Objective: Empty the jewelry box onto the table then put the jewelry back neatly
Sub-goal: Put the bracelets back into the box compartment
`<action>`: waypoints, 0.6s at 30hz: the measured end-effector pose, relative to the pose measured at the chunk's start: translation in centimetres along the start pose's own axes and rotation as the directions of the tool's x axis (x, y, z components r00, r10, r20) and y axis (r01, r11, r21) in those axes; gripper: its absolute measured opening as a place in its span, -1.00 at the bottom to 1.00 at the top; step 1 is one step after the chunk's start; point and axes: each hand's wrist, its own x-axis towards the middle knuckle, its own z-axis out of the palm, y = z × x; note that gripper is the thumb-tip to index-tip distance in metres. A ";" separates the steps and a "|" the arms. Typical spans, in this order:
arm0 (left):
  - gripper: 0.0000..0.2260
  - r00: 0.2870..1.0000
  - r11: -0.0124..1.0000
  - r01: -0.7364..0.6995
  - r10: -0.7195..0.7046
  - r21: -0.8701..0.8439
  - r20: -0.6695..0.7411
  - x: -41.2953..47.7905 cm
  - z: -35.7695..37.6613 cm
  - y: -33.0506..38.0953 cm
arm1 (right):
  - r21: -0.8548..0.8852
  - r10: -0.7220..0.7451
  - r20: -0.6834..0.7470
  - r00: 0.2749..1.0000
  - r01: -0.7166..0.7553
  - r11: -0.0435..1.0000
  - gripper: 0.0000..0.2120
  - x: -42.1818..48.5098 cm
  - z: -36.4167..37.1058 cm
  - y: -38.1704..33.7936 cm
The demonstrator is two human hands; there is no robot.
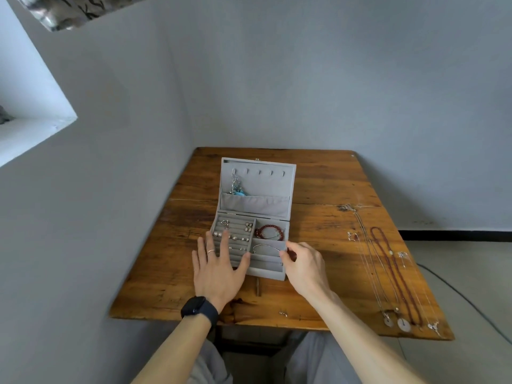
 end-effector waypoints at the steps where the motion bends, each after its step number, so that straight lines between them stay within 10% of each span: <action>1: -0.26 1.000 1.000 0.024 -0.024 -0.002 0.012 0.0 0.0 -0.2 | 0.000 0.000 0.005 1.000 0.000 1.000 -0.63 0.0 0.2 -0.3; 18: -0.34 0.996 0.995 0.090 -0.090 0.036 -0.005 -1.4 -1.6 2.0 | 0.147 0.105 -0.021 0.994 -0.101 0.984 -0.67 -4.0 -4.6 -0.1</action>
